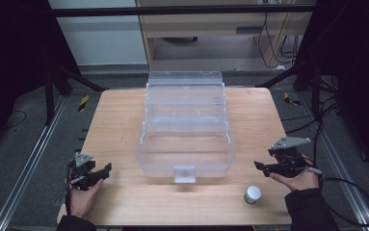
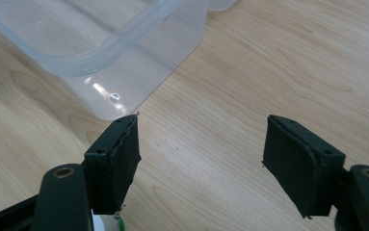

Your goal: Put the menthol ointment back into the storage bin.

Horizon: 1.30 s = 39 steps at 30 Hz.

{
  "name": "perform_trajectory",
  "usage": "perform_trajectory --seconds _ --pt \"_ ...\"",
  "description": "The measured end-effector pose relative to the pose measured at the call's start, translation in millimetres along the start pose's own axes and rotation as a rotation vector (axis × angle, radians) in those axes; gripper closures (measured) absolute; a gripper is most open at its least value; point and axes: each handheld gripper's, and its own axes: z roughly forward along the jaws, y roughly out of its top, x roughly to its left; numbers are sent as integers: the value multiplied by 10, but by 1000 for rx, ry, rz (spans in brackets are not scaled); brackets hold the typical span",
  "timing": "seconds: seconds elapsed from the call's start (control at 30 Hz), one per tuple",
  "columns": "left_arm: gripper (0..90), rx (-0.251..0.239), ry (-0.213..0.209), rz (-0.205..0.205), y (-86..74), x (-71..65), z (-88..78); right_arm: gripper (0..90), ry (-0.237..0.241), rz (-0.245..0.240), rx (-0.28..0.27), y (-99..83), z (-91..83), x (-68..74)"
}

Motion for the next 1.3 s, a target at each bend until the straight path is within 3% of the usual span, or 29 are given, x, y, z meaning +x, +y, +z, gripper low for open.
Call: perform_trajectory --seconds 0.23,0.47,0.9,1.3 --pt "337 1 -2 2 2 1 -1 289 56 -54 46 96 -53 58" --pt "337 -1 -3 4 6 -2 -9 292 74 -128 73 193 -114 147" --pt "335 7 -9 7 5 -5 0 293 155 -274 217 259 -58 311" --pt "333 9 -11 7 6 -8 4 324 212 -351 307 239 -45 404"
